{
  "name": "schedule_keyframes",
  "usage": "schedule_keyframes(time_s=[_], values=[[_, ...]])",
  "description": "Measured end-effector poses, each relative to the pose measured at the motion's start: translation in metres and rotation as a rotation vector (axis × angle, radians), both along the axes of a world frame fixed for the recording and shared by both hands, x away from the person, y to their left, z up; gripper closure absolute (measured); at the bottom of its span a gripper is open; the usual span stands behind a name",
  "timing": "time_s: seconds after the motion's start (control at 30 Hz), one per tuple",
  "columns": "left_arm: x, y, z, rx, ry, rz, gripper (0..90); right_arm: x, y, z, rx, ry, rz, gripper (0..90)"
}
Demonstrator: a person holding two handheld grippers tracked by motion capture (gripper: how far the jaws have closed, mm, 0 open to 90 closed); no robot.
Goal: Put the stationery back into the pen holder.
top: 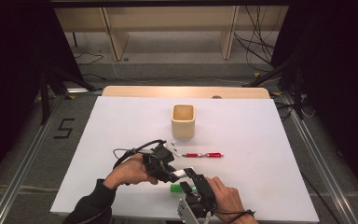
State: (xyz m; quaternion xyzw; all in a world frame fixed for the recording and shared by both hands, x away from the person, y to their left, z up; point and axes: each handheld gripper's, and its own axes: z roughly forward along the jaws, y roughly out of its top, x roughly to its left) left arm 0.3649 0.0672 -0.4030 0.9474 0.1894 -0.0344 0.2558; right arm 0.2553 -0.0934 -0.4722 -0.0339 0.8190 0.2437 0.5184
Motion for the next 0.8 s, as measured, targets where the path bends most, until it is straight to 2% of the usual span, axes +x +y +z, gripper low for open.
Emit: schedule_keyframes(time_s=[0.2, 0.3, 0.4, 0.8], values=[[-0.002, -0.004, -0.001, 0.001, 0.007, -0.001, 67.1, 0.003, 0.005, -0.007, -0.061, -0.035, -0.003, 48.3], [-0.002, -0.006, -0.002, 0.006, 0.011, -0.001, 67.1, 0.003, 0.007, -0.01, -0.075, -0.048, -0.012, 49.1], [-0.002, -0.006, -0.003, 0.006, 0.023, -0.002, 67.0, 0.003, 0.009, -0.012, -0.117, -0.071, -0.004, 52.0], [-0.002, -0.009, -0.006, 0.015, 0.039, -0.001, 67.0, 0.003, 0.011, -0.017, -0.152, -0.11, -0.001, 59.0]])
